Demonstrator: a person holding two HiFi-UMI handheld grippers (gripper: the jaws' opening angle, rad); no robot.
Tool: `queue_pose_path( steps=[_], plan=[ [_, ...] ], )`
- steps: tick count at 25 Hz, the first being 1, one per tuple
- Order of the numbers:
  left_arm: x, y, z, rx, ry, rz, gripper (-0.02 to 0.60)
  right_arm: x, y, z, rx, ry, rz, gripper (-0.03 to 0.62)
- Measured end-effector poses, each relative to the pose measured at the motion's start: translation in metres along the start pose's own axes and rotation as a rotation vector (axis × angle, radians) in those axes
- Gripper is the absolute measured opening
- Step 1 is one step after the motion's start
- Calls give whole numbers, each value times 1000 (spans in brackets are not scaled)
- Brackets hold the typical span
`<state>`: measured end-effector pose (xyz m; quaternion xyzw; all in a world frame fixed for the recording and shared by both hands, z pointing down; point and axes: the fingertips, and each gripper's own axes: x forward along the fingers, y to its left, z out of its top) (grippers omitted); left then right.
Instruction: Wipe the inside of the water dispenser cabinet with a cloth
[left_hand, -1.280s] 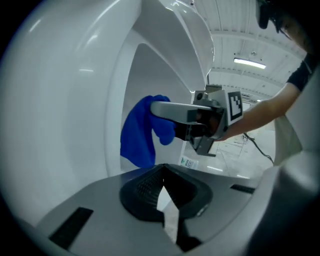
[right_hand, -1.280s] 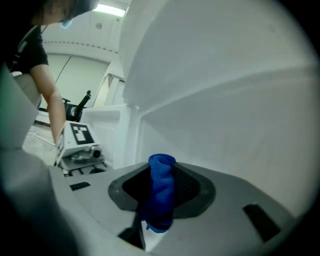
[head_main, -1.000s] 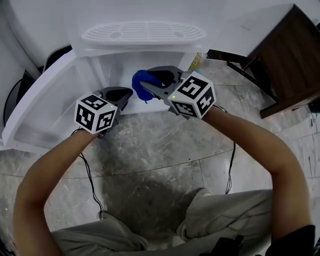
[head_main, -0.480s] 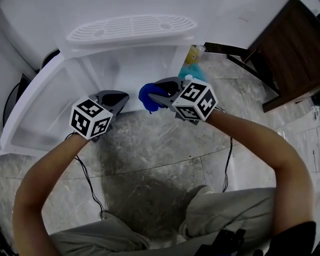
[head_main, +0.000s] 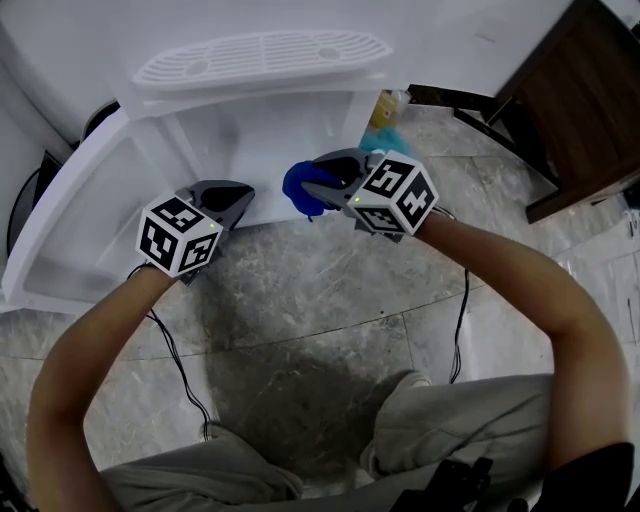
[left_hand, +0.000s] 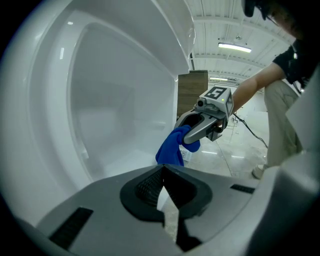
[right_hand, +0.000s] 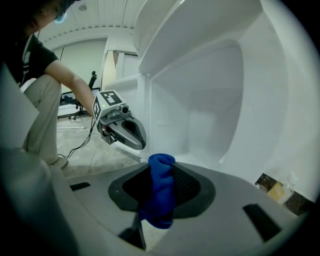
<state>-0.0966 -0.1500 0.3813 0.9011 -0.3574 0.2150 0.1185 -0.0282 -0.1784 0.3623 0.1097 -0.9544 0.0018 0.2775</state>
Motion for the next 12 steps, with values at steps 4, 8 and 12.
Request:
queue_pose_path(
  steps=[4, 8, 12],
  plan=[
    [0, -2, -3, 4, 8, -4, 8, -1, 3, -3, -7, 7, 7, 98],
    [1, -5, -1, 11, 9, -12, 8, -1, 7, -1, -18, 8, 18, 98],
    [1, -9, 0, 18, 8, -19, 8, -3, 9, -2, -23, 15, 20, 98]
  ],
)
